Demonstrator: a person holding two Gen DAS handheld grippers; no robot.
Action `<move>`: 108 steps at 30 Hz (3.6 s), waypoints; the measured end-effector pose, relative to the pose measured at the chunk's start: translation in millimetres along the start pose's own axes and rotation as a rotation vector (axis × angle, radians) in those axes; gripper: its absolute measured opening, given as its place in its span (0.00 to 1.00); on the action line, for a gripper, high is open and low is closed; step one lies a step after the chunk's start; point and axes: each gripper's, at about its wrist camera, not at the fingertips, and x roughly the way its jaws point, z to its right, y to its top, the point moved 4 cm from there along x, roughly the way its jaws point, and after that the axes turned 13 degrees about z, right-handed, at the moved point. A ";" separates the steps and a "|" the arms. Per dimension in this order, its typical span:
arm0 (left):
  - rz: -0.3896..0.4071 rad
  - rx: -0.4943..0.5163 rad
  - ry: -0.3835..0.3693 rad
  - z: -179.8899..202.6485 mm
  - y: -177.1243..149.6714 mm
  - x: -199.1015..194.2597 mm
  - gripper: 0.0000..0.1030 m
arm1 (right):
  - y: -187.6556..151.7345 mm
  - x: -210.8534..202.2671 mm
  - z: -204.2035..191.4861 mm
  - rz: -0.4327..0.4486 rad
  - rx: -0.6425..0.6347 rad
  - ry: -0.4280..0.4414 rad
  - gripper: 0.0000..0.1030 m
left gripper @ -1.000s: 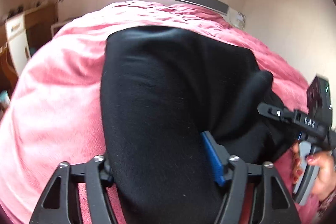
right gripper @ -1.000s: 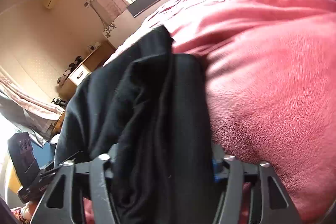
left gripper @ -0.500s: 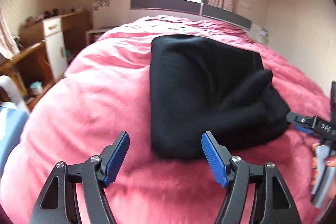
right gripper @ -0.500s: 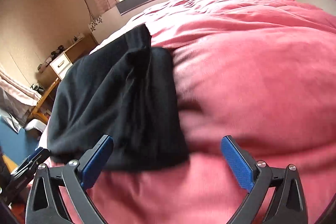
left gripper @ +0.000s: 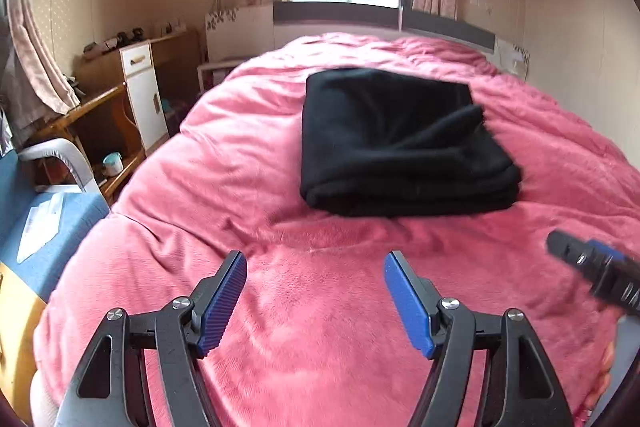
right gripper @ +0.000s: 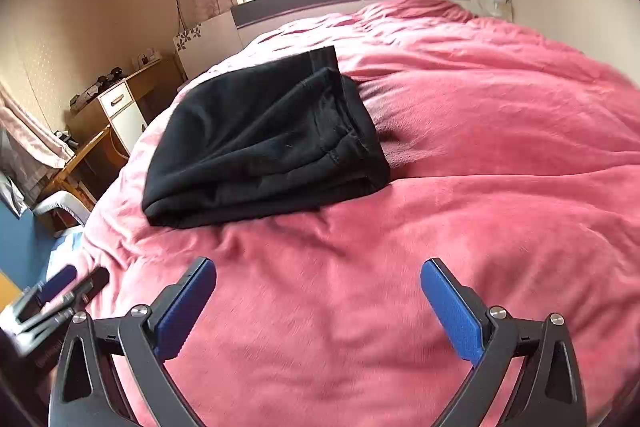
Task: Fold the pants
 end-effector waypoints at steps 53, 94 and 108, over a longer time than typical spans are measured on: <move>0.023 -0.012 0.042 6.6 3.2 -70.2 0.71 | 0.2 -75.4 -43.7 0.093 -0.135 0.002 1.00; -0.033 -0.030 0.027 5.9 -4.1 -64.3 0.71 | -6.5 -66.4 -39.2 0.047 -0.123 0.016 1.00; -0.058 -0.034 0.048 2.9 -8.5 -59.8 0.71 | -8.3 -65.3 -39.2 0.043 -0.122 0.019 1.00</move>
